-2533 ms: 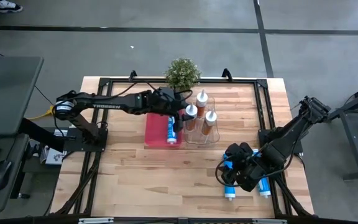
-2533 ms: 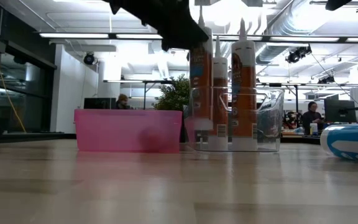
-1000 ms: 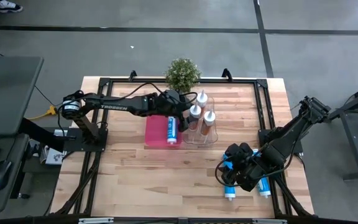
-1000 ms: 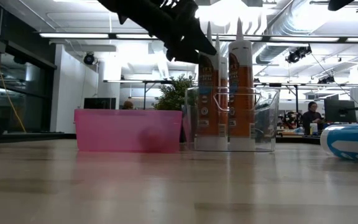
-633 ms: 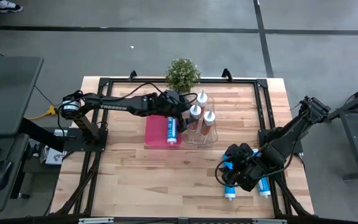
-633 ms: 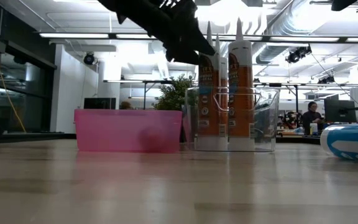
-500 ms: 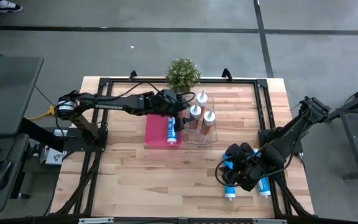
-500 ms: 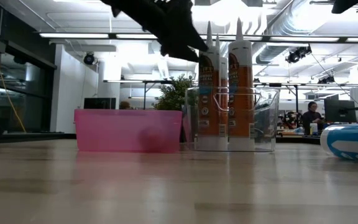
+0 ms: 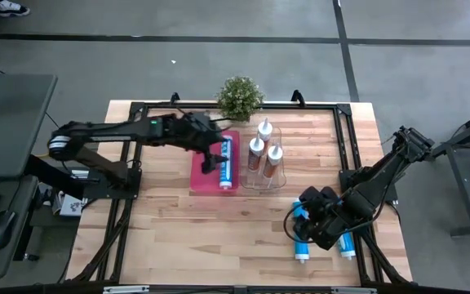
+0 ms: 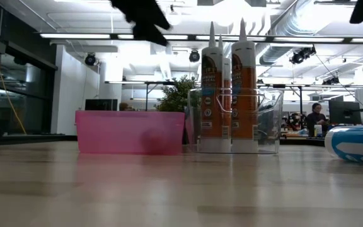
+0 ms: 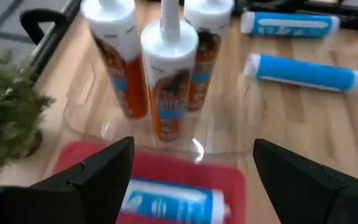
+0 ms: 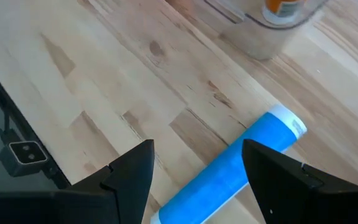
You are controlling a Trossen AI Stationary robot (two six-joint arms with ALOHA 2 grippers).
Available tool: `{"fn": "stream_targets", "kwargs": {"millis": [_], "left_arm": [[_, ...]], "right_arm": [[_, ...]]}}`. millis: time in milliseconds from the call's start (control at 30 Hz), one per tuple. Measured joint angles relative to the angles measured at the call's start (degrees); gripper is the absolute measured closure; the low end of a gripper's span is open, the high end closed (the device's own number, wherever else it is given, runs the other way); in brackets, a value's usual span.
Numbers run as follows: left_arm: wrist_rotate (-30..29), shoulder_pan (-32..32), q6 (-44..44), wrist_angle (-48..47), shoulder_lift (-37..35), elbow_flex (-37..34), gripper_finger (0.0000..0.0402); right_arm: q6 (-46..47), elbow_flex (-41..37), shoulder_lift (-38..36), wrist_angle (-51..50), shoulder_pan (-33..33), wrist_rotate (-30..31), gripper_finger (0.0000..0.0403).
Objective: Pick & place silicon tubes, Sealant and Lysol wipes
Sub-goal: Put the left blue sealant into the pink bin
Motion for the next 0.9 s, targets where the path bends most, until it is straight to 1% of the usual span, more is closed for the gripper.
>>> {"fn": "stream_targets", "kwargs": {"millis": [100,167,267,333,467,567,633,733,900], "left_arm": [[0.2,0.0,-0.4,1.3,-4.7,-1.7,0.0078],[0.4,0.0,-1.6,-0.4,-8.3,-4.5,0.0078],[0.8,0.0,-3.5,2.6,-13.1,-8.4,0.0078],[1.1,0.0,-5.0,3.0,-17.2,-12.0,0.0078],[2.7,0.0,-9.3,8.2,-24.0,-19.8,0.0078],[3.0,0.0,-12.7,10.5,-29.5,-25.6,0.0078],[3.2,0.0,-14.5,12.9,-32.9,-28.5,0.0078],[3.5,0.0,-16.8,12.9,-37.8,-32.5,0.0078],[4.0,0.0,-19.6,12.7,-44.6,-37.1,0.0078]], "right_arm": [[2.2,0.0,0.0,-1.8,0.0,-0.1,0.0164],[3.5,0.0,-0.3,-2.5,0.0,0.1,0.0164],[6.0,0.0,-1.0,-4.6,0.0,0.1,0.0164],[7.4,0.0,-1.3,-5.7,0.0,0.1,0.0164],[8.6,0.0,-1.3,-7.5,0.0,0.1,0.0164],[9.6,0.0,-1.3,-7.6,-0.3,-0.3,0.0164],[11.2,0.0,-1.3,-8.1,-0.4,-1.7,0.0164],[14.2,-0.7,-1.4,-8.8,-0.9,-4.6,0.0164],[19.6,-3.4,-1.4,-8.2,-1.4,-9.9,0.0164]]}}
